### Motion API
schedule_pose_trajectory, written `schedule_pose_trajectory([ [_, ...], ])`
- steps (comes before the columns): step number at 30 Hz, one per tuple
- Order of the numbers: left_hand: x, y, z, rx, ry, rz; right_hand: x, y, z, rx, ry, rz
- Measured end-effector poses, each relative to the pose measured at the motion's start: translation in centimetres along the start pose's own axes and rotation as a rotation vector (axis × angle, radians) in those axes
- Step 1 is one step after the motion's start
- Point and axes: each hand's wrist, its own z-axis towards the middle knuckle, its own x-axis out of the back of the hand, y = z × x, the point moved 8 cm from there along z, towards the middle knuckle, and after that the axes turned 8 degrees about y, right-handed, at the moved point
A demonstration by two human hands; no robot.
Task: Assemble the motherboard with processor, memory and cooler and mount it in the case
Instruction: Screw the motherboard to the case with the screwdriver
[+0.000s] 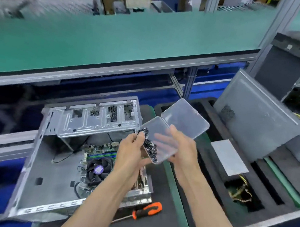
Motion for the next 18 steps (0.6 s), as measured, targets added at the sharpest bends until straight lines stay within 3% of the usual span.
schedule_pose_trajectory([
  [6, 9.8, 3.6, 1.5, -0.165, 0.105, 0.191, -9.0, 4.0, -1.9, -0.046, -0.151, -0.042],
  [11, 13.8, 4.6, 2.0, -0.234, 0.1, 0.327, -13.2, 7.3, -2.7, -0.131, -0.116, 0.013],
  [18, 17.1, 3.5, 3.0, -0.252, 0.114, 0.425, -14.1, 9.5, -3.1, -0.077, -0.034, 0.011],
])
